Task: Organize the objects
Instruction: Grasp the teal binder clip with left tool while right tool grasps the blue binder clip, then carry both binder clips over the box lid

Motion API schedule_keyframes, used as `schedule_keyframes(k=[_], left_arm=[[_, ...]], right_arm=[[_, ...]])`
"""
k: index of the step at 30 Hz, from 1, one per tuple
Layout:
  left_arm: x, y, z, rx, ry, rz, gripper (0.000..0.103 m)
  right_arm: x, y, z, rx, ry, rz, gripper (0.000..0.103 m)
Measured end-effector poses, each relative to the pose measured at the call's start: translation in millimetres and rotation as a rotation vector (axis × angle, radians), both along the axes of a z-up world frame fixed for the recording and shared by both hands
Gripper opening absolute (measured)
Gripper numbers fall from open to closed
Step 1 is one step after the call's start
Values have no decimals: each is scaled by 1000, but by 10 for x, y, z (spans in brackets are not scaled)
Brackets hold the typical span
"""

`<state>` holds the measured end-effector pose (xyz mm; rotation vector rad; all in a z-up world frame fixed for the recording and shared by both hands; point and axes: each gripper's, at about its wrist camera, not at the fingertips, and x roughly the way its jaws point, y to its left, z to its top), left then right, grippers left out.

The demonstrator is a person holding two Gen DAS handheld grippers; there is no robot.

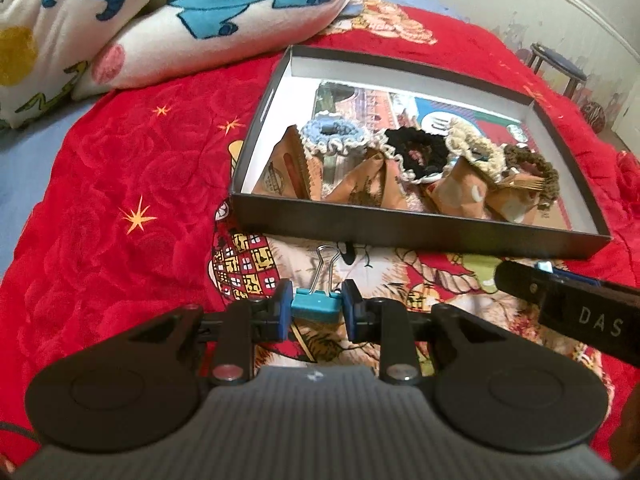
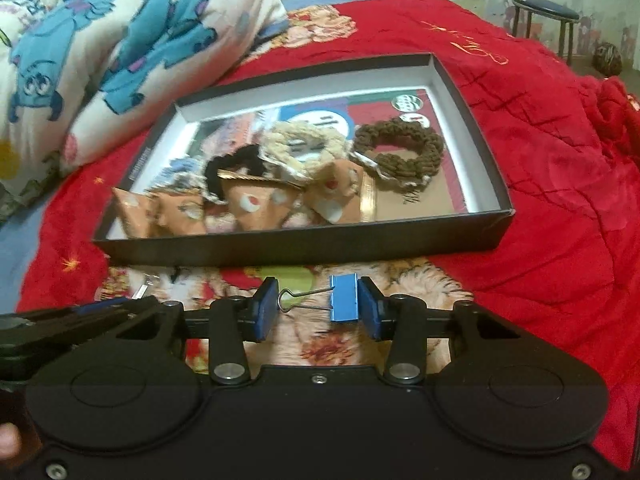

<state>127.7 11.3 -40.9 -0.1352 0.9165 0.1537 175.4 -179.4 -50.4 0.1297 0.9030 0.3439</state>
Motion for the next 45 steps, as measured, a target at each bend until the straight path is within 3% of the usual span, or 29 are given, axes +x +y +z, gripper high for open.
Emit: schedule_keyframes(k=[16,23,31,35,45], left_arm=[[-164,-103,465,31,-202,-51,30],[24,-58,573,28,-267,-47,30],[498,93,633,-24,-238,-17,30],[816,76,583,-49,-249,-58,30],[1388,-24,211,63,-287,-135,30]], right_arm=[[-11,-190,481,271,-132,39,42],[230,-237,558,298,-190,4,42],[520,-286,656,277,-232,0,42],[779,-274,613,265,-228,-20,42],[1559,-11,38,201,-174,-84,42]])
